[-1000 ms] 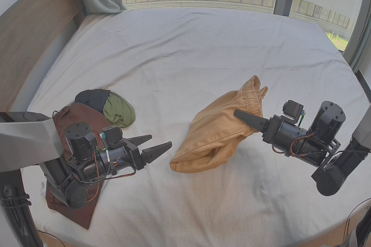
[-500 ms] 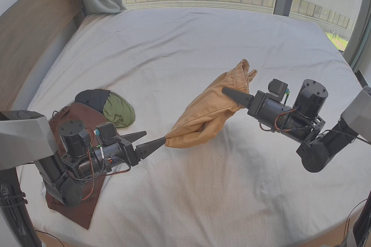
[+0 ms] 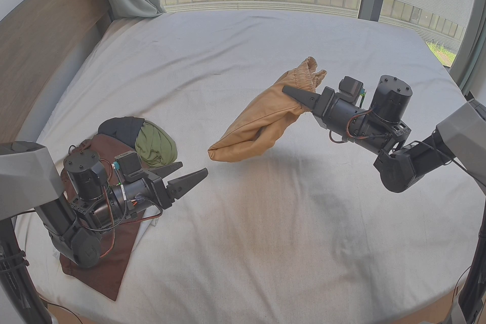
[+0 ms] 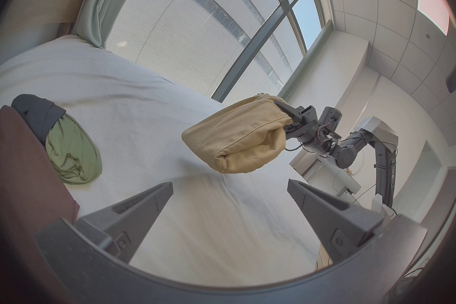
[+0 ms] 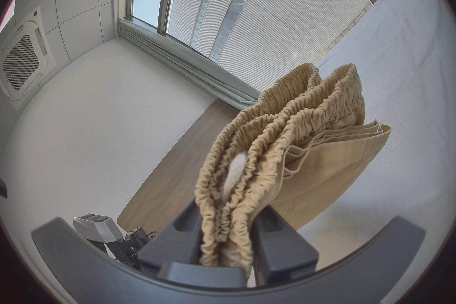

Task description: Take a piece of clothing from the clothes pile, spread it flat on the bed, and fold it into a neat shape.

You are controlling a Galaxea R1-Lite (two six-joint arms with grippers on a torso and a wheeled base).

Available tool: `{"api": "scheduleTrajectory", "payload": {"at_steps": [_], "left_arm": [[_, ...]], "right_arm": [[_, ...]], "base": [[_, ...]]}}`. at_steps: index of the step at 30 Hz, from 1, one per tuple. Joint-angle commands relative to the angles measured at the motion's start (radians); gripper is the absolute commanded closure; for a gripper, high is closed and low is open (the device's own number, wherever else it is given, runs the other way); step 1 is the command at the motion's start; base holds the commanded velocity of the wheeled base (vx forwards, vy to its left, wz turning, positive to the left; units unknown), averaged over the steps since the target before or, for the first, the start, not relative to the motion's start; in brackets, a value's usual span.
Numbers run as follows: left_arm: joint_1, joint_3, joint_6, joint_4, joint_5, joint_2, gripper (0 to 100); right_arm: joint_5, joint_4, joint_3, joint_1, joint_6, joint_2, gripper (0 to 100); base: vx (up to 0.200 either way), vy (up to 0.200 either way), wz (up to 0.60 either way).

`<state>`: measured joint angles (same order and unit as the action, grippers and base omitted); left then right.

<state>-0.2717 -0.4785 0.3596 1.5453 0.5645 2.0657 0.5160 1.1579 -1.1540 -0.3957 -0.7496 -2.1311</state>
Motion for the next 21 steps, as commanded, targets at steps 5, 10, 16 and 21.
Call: {"api": "scheduleTrajectory", "payload": {"at_steps": [5,10,16,21], "left_arm": [[0.016,-0.002,0.006,0.001,0.000,-0.006,0],[0.020,-0.002,0.006,0.001,0.002,-0.007,0],[0.019,-0.003,0.006,0.001,0.002,-0.006,0],[0.019,0.000,0.006,0.001,0.002,-0.006,0]], "right_arm": [[0.001,-0.015,-0.122,0.020,-0.007,-0.148,100],[0.001,-0.023,-0.164,0.025,-0.007,-0.198,100],[0.001,-0.084,-0.251,0.025,-0.007,-0.204,100],[0.001,-0.139,-0.345,0.023,-0.007,-0.213,100]], "base": [[0.000,0.000,0.00],[0.000,0.000,0.00],[0.000,0.000,0.00],[0.000,0.000,0.00]]}}
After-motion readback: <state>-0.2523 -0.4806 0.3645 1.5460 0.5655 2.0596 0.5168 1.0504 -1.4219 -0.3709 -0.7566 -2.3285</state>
